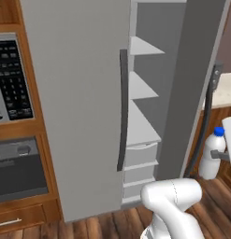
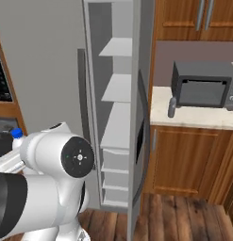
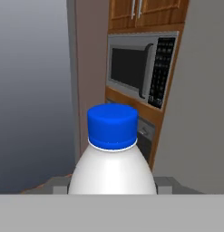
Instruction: Take the bottled waters from the counter and place them in the freezer to freeze. Close the freezer door after placing the bottles.
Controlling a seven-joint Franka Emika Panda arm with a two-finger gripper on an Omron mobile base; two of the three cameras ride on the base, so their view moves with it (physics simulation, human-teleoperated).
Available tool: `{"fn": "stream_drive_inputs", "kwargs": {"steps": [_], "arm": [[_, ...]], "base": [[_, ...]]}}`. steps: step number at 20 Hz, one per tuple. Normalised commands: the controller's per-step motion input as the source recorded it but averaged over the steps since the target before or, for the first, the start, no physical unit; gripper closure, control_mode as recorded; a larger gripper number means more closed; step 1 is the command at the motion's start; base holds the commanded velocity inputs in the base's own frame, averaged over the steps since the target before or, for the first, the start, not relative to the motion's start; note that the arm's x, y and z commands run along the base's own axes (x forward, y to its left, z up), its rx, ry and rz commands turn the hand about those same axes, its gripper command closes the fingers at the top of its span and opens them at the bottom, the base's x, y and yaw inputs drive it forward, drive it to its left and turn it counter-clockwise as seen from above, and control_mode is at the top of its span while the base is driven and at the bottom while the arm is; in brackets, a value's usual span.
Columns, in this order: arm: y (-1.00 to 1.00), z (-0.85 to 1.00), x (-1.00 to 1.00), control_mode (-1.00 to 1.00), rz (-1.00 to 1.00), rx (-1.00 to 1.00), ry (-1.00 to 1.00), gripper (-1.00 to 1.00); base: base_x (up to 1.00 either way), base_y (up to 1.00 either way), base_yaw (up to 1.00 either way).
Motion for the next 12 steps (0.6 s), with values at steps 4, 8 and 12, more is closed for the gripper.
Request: {"fn": "stream_drive_inputs", "kwargs": {"steps": [4,8,12], "arm": [[0.0,0.0,0.0,1.0,0.0,0.0,0.0,1.0],[0.0,0.0,0.0,1.0,0.0,0.0,0.0,1.0],[0.0,0.0,0.0,1.0,0.0,0.0,0.0,1.0]], "base": [[0.4,0.27,-0.17],[0.61,0.22,-0.16],[0.57,0.19,-0.16]]}}
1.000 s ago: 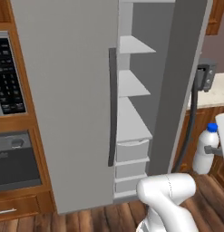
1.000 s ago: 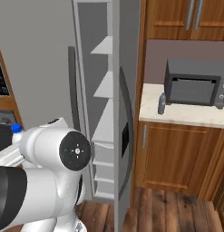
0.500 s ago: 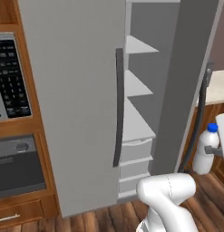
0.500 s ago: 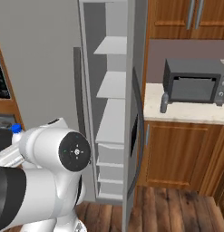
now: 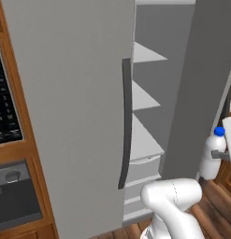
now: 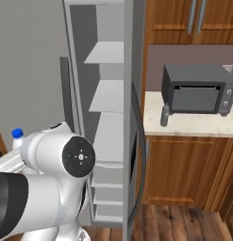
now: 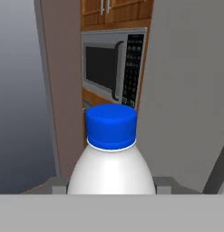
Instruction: Take the bottled waters from the counter and place them in the freezer to freeze. Close the freezer door after placing the bottles.
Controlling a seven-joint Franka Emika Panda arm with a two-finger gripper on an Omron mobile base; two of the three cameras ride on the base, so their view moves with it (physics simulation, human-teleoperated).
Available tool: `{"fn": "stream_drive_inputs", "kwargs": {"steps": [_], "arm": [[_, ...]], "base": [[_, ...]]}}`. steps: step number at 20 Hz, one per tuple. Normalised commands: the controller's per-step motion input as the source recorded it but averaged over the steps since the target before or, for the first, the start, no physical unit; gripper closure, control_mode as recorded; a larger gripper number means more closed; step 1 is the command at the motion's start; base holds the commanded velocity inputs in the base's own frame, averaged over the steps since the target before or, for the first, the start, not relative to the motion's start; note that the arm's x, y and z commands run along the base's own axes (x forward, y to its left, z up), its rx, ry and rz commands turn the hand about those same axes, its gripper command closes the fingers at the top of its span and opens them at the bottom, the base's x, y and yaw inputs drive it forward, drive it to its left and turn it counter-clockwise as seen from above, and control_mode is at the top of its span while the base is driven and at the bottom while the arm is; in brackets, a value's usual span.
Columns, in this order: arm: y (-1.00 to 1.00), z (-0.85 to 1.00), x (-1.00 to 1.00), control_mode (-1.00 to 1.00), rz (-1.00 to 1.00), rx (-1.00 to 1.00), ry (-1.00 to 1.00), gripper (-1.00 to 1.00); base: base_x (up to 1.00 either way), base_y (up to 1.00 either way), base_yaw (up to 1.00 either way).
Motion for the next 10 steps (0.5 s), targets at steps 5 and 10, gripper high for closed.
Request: {"fn": "stream_drive_inputs", "kwargs": {"steps": [5,10], "arm": [[0.0,0.0,0.0,1.0,0.0,0.0,0.0,1.0],[0.0,0.0,0.0,1.0,0.0,0.0,0.0,1.0]], "base": [[0.52,0.16,-0.16],[0.51,0.21,-0.11]]}}
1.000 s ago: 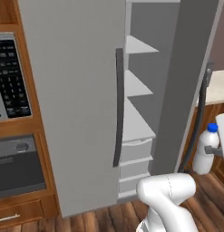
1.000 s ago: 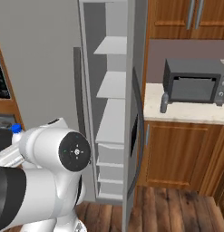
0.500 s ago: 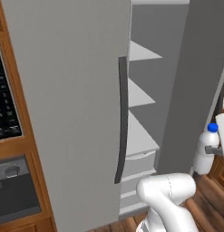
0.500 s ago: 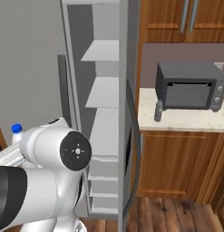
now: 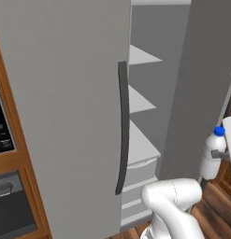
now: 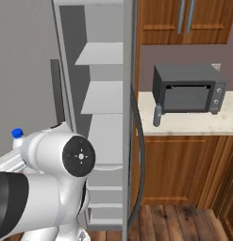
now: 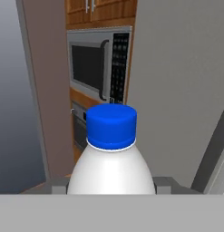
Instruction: Take the bottled waters from the counter and place them in the freezer to freeze. Close the freezer door after placing the bottles.
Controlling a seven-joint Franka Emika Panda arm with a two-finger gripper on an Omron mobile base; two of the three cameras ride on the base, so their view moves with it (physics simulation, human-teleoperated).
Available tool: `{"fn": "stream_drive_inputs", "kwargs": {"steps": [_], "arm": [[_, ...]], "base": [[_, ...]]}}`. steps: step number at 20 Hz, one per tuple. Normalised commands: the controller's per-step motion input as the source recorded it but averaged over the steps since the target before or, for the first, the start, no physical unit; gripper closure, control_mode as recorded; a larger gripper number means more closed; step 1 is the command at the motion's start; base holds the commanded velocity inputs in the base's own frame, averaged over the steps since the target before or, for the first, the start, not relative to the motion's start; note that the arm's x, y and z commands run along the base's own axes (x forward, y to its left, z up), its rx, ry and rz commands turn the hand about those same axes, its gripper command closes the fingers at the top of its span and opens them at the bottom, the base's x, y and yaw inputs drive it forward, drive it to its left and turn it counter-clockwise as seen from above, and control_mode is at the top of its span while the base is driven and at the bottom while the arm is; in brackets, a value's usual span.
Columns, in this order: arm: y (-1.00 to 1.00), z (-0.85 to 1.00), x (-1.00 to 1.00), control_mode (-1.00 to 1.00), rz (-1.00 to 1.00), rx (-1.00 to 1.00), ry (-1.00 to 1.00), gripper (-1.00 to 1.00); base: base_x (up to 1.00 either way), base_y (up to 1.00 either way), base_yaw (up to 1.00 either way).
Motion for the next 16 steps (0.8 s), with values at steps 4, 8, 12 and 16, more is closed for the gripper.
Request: {"fn": "stream_drive_inputs", "kwargs": {"steps": [4,8,12,16], "arm": [[0.0,0.0,0.0,1.0,0.0,0.0,0.0,1.0],[0.0,0.0,0.0,1.0,0.0,0.0,0.0,1.0],[0.0,0.0,0.0,1.0,0.0,0.0,0.0,1.0],[0.11,0.0,0.05,-1.0,-0.06,0.0,0.0,1.0]], "base": [[0.41,0.15,0.0],[0.3,0.17,-0.01],[0.14,0.23,-0.06],[0.02,0.05,-0.02]]}}
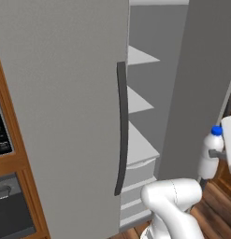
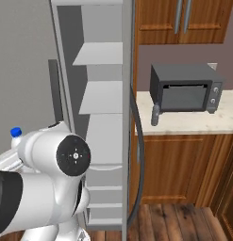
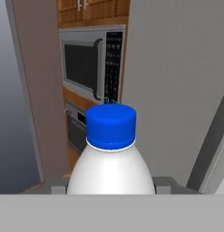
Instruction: Take the bottled waters from the counter and place them in the freezer to freeze. Close the freezer door after placing the bottles.
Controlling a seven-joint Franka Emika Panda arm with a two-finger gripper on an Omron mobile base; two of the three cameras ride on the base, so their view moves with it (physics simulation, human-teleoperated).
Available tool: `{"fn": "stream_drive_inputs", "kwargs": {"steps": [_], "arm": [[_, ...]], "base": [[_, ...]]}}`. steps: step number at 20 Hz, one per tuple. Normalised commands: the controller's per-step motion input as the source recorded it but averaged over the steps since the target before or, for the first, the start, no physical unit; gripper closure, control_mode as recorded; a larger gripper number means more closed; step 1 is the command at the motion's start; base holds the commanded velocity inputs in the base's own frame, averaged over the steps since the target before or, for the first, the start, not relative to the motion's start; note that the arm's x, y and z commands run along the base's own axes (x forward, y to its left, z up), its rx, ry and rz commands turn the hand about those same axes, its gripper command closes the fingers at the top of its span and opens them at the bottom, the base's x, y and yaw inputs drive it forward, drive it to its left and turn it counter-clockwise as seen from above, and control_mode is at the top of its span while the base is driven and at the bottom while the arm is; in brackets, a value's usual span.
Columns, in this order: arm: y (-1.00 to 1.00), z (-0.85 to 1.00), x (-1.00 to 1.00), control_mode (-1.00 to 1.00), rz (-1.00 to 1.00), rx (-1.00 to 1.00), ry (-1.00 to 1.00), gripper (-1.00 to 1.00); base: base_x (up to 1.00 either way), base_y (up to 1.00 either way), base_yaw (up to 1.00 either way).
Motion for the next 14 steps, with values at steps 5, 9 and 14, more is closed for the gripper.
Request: {"fn": "stream_drive_inputs", "kwargs": {"steps": [5,9,14], "arm": [[0.04,0.0,-0.03,-1.0,-0.24,0.0,0.0,1.0],[0.08,0.0,-0.05,-1.0,-0.39,0.0,-0.04,1.0],[0.0,0.0,0.0,-1.0,-0.48,0.0,-0.01,1.0]], "base": [[0.0,0.0,0.0],[0.0,0.0,0.0],[0.0,0.0,0.0]]}}
